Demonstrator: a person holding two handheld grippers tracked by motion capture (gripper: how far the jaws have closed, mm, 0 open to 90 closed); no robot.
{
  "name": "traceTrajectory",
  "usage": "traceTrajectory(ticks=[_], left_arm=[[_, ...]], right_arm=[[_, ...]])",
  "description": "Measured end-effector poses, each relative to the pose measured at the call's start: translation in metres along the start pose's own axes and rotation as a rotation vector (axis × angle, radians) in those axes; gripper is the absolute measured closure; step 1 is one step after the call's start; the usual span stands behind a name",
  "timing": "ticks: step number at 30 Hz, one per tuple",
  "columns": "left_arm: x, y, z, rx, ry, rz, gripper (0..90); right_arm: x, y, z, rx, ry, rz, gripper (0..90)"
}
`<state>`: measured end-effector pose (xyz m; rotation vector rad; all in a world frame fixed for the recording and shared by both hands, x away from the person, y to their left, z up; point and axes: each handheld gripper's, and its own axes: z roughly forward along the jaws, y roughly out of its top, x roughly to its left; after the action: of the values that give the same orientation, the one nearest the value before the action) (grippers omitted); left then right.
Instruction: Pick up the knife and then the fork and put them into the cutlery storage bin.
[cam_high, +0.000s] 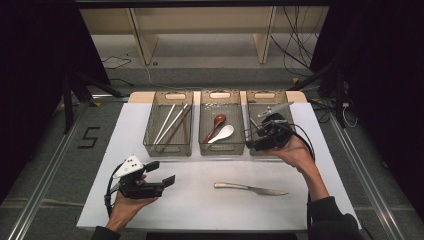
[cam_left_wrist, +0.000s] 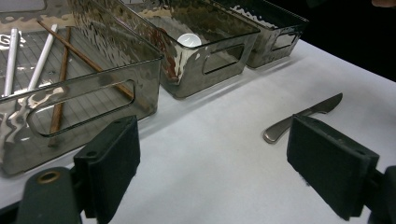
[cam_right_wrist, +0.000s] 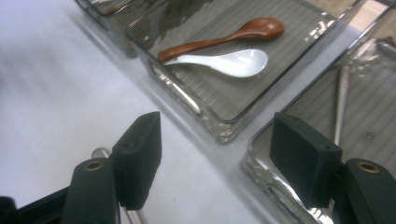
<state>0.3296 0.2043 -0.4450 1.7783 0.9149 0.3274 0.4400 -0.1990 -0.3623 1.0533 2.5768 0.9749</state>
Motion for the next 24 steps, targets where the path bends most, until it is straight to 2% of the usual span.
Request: traceTrajectory(ticks=[13,24], left_arm=[[-0.001,0.000,0.000,-0.006,-0.004,-0.003,17.0],[-0.001,0.000,0.000,-0.010,-0.004,-0.003,17.0]], right_arm=[[0.019,-0.015,0.014,0.057,0.031,-0.053,32.8],[0.032,-0.026,0.024,0.096,0.064,-0.074,31.8]])
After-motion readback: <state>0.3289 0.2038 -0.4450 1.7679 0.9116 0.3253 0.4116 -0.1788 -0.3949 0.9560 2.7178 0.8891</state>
